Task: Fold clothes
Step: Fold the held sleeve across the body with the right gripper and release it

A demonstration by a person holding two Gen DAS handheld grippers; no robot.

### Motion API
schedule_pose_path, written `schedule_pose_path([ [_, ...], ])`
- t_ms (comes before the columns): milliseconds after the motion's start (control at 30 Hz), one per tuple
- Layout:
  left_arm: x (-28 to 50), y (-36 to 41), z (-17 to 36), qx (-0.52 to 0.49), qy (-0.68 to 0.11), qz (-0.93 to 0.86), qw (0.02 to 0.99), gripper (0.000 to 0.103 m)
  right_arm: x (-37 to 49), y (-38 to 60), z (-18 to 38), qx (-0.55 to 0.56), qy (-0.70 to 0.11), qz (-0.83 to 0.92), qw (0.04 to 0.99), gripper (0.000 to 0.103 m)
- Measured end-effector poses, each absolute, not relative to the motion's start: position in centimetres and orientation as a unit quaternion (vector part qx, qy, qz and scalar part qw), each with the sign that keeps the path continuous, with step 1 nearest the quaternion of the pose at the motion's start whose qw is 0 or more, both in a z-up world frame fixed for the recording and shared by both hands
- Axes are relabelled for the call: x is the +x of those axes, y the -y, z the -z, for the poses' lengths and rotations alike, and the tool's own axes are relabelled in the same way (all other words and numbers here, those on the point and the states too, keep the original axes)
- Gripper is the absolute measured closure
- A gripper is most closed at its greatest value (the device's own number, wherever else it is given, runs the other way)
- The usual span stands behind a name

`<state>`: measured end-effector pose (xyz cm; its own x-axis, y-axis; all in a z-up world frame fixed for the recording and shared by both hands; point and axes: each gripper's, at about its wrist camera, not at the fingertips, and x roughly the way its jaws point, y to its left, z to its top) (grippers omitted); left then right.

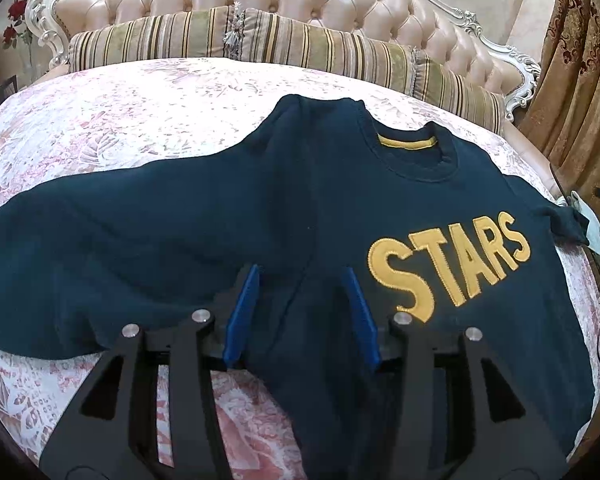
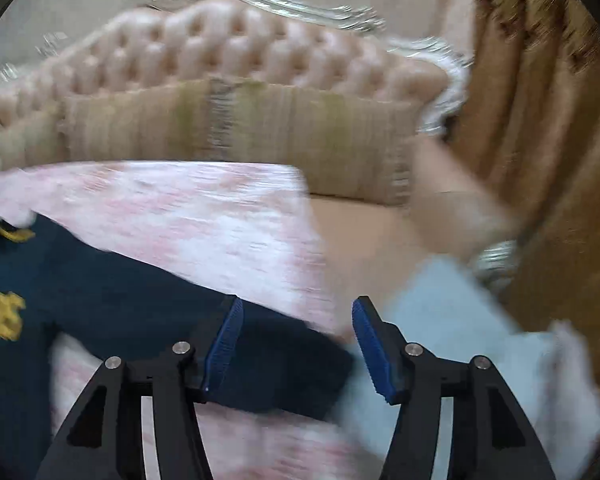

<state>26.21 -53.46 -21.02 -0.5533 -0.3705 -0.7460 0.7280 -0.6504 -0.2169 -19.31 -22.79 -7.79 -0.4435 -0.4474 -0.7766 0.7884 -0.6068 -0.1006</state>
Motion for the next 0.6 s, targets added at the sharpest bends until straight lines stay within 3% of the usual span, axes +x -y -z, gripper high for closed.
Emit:
schedule_pose_path([
  [167,26.2,53.5,21.0,0.341,-0.263,0.842,0.325,0.054,-17.6,28.6,12.9,0.411,-0.227,0.773,0.426,0.045],
  [333,26.2,53.5,21.0,0.341,-0.265,0.842,0.325,0.053,-15.8,28.5,16.9,0.392,-0.327,0.769,0.384,0.045],
  [400,26.2,53.5,21.0,0.341,-0.264,0.842,0.325,0.053,-16.0,27.9,16.9,0.378,-0.322,0.778,0.384,0.037],
  [500,26.3,53.5,21.0,0.34,-0.264,0.842,0.324,0.053,-16.4,27.0,16.1,0.368,-0.317,0.797,0.36,0.037],
  [600,26.3,53.6,21.0,0.34,-0.264,0.843,0.324,0.053,-14.3,24.7,13.4,0.371,-0.245,0.805,0.393,0.035],
])
